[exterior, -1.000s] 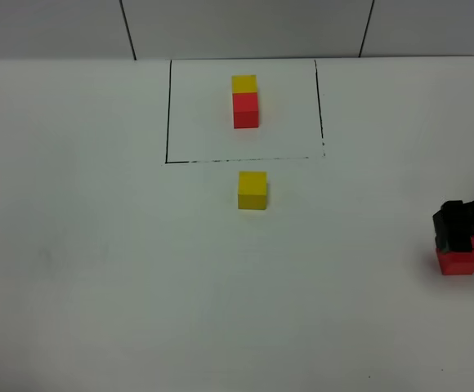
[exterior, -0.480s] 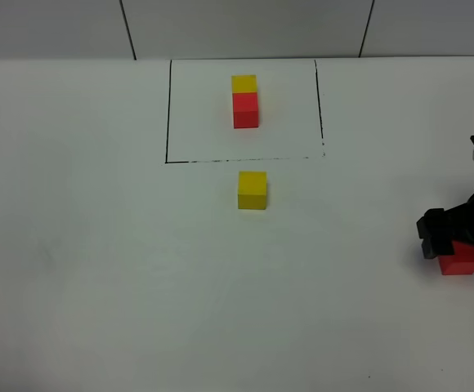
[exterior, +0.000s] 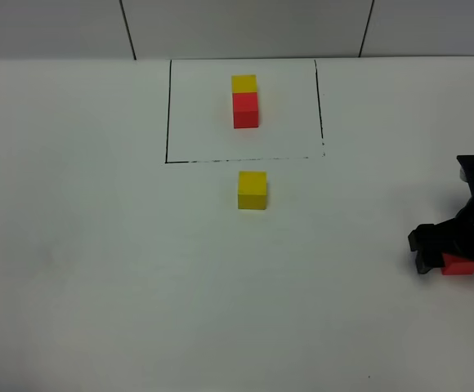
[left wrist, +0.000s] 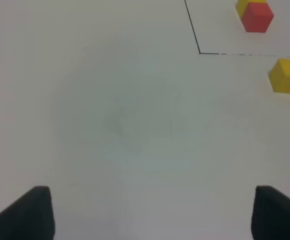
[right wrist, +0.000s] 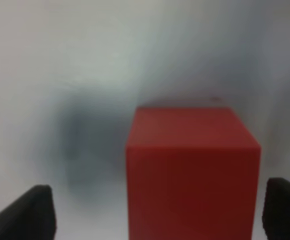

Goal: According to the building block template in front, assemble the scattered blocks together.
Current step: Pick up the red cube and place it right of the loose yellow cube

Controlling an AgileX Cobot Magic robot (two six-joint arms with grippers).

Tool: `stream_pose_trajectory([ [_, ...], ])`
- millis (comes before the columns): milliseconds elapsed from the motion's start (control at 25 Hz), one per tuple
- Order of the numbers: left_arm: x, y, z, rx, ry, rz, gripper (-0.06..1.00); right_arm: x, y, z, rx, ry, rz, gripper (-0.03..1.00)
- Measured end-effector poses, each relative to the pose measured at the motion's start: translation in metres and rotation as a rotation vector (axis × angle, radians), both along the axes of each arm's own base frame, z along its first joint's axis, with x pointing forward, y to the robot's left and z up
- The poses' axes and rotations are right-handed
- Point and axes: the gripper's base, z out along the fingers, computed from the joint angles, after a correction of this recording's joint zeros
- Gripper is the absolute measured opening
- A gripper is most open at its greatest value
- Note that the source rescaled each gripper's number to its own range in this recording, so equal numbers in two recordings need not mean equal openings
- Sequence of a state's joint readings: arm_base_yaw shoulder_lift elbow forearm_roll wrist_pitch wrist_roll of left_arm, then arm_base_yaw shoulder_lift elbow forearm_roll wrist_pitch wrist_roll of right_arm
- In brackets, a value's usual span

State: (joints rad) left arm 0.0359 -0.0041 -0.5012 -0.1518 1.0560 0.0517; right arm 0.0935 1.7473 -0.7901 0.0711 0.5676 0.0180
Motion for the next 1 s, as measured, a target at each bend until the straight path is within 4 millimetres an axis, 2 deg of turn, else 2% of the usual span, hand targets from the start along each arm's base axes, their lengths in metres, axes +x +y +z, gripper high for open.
stream_pose_trajectory([
  [160,0.0,0.0,0.0,0.0,0.0,0.0,0.71,0.0,0.0,-0.004,-0.003,0.013,-0.001,0.73],
  [240,0.0,0.0,0.0,0.0,0.0,0.0,0.71,0.0,-0.001,-0.008,-0.01,0.025,-0.001,0.65],
  [320,0.0,0.0,0.0,0.0,0.0,0.0,0.71,0.0,-0.001,-0.009,-0.018,0.03,-0.001,0.47],
  [400,0.0,0.0,0.0,0.0,0.0,0.0,0.71,0.0,-0.002,-0.01,-0.022,0.031,-0.006,0.19],
  [440,0.0,0.0,0.0,0.0,0.0,0.0,0.71,0.0,-0.002,-0.009,-0.025,0.029,-0.005,0.0],
  [600,0.0,0.0,0.0,0.0,0.0,0.0,0.71,0.0,-0.003,-0.001,-0.033,-0.003,0.015,0.01],
  [720,0.0,0.0,0.0,0.0,0.0,0.0,0.71,0.005,0.001,0.017,-0.039,-0.062,0.088,0.01],
  [880,0.0,0.0,0.0,0.0,0.0,0.0,0.71,0.019,0.032,0.044,-0.084,-0.11,0.448,0.01],
  [1000,0.0,0.0,0.0,0.0,0.0,0.0,0.71,0.032,0.069,0.063,-0.128,-0.157,0.812,0.01],
])
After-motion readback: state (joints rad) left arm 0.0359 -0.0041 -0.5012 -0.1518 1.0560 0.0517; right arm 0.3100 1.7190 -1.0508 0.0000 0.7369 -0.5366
